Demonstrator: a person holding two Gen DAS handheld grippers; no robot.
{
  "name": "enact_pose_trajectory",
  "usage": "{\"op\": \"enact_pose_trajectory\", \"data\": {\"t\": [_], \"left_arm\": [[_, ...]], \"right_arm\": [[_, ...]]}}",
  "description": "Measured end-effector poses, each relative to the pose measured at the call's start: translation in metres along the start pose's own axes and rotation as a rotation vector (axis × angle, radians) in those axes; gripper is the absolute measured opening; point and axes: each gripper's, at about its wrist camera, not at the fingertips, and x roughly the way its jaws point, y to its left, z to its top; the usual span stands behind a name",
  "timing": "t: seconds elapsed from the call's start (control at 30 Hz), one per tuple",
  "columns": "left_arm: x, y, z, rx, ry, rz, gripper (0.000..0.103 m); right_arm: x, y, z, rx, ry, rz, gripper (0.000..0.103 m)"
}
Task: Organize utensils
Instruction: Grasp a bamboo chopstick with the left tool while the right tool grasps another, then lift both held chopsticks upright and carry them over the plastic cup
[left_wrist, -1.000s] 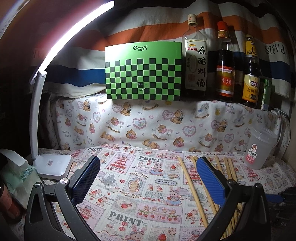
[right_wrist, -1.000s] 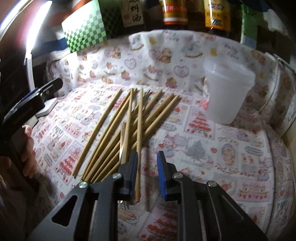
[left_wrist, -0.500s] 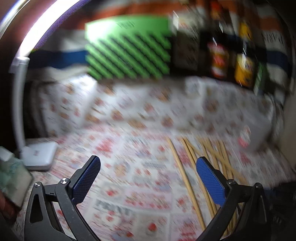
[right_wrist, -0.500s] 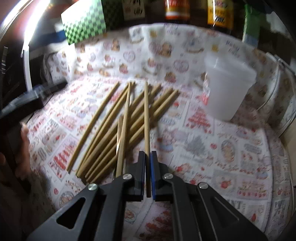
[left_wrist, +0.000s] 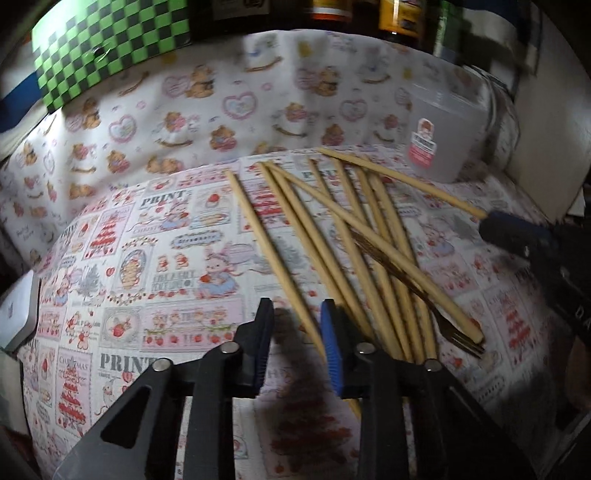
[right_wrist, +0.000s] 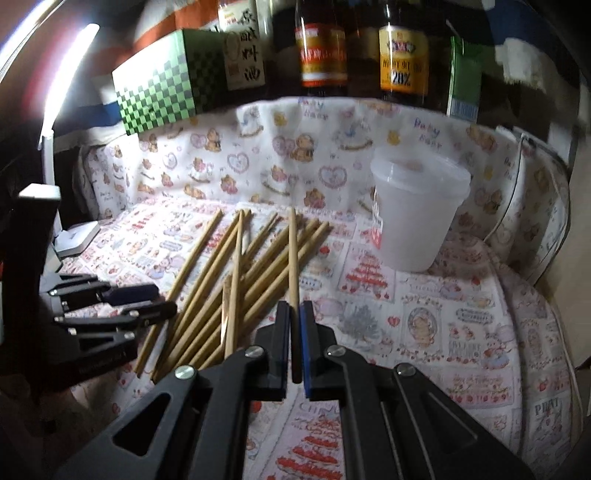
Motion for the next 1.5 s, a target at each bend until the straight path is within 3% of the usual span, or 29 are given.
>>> {"op": "enact_pose_trajectory", "data": {"t": [0.27,0.4,0.53,0.8,0.97,1.2,1.43,1.5], "left_arm": [[-0.006,0.009,-0.001,-0.035,0.026,0.015,0.024],[-0.006,0.023,0.0,-0.085,0.055,0.035,0.007],[-0.007,0.045,0.001,-0.186,0.051,-0.009,0.005],[-0.053,0.049,0.004,-0.203,-0.205,-0.021,0.005],[-0.079,0.056,0.004,-0.236,-0.36,-0.041,0.005],[-0.106,0.069,0.001,-0.296,-0.494,-0.07,0.005],[-0.123,0.069,0.011,-0.274,-0.541,-0.063,0.005],[-0.13,0.064,0.019,-0.21,-0.555,-0.064,0.005]], "right_arm": [[-0.016,0.001,0.001,-0.007,-0.109,-0.029,0.005],[-0.016,-0.003,0.001,0.0,-0.126,-0.116,0.005],[-0.02,-0.009,0.003,0.028,-0.142,-0.1,0.005],[-0.055,-0.019,0.005,0.115,-0.331,-0.083,0.005],[-0.072,-0.029,0.007,0.169,-0.403,-0.052,0.005],[-0.094,-0.028,0.008,0.157,-0.504,-0.033,0.005],[-0.101,-0.033,0.009,0.169,-0.544,-0.045,0.005],[-0.102,-0.039,0.01,0.19,-0.543,-0.044,0.005]]}}
